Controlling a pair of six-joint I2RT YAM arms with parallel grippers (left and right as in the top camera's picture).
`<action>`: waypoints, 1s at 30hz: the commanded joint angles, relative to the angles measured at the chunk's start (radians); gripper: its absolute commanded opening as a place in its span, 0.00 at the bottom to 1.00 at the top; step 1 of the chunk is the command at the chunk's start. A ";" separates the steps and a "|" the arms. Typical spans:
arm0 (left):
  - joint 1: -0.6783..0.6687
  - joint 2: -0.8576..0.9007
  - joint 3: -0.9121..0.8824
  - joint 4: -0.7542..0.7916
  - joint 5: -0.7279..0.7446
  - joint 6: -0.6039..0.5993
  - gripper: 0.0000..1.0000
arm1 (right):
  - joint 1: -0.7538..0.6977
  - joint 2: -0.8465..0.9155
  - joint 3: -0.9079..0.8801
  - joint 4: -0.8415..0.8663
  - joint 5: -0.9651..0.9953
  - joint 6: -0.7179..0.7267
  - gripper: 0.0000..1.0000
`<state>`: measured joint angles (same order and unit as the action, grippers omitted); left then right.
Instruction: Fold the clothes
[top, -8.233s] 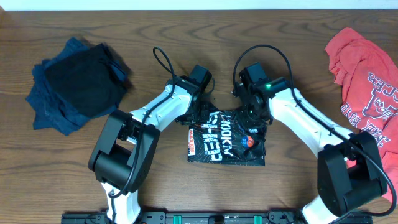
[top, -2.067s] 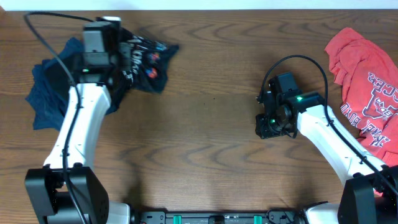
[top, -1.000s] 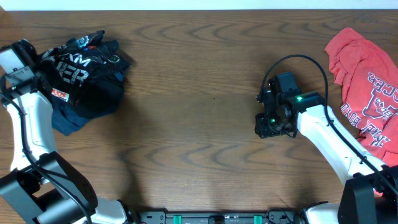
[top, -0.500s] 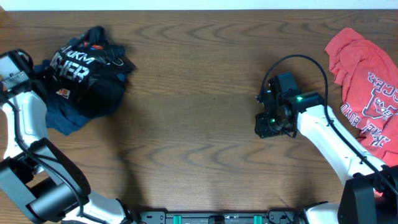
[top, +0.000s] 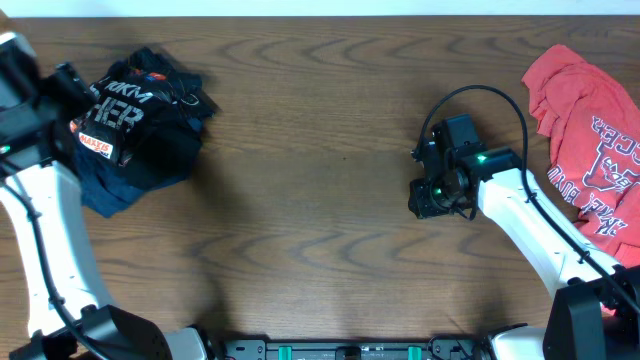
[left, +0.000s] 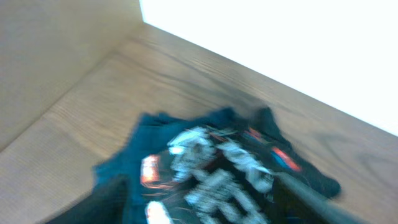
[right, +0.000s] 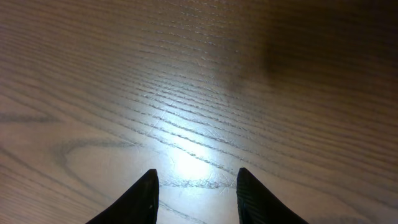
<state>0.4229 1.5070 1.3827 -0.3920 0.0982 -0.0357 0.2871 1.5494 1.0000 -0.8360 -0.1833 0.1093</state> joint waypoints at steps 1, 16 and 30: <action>-0.096 0.066 -0.004 -0.023 0.051 0.047 0.50 | 0.008 0.007 0.000 0.003 0.003 -0.010 0.39; -0.385 0.340 -0.004 0.056 -0.353 0.380 0.33 | 0.008 0.007 0.000 -0.009 0.003 -0.010 0.39; -0.385 0.352 -0.004 0.082 -0.381 0.436 0.41 | 0.008 0.007 0.000 -0.011 0.003 -0.010 0.40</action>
<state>0.0357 1.8584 1.3804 -0.3092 -0.2630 0.3752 0.2871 1.5494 1.0000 -0.8471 -0.1833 0.1093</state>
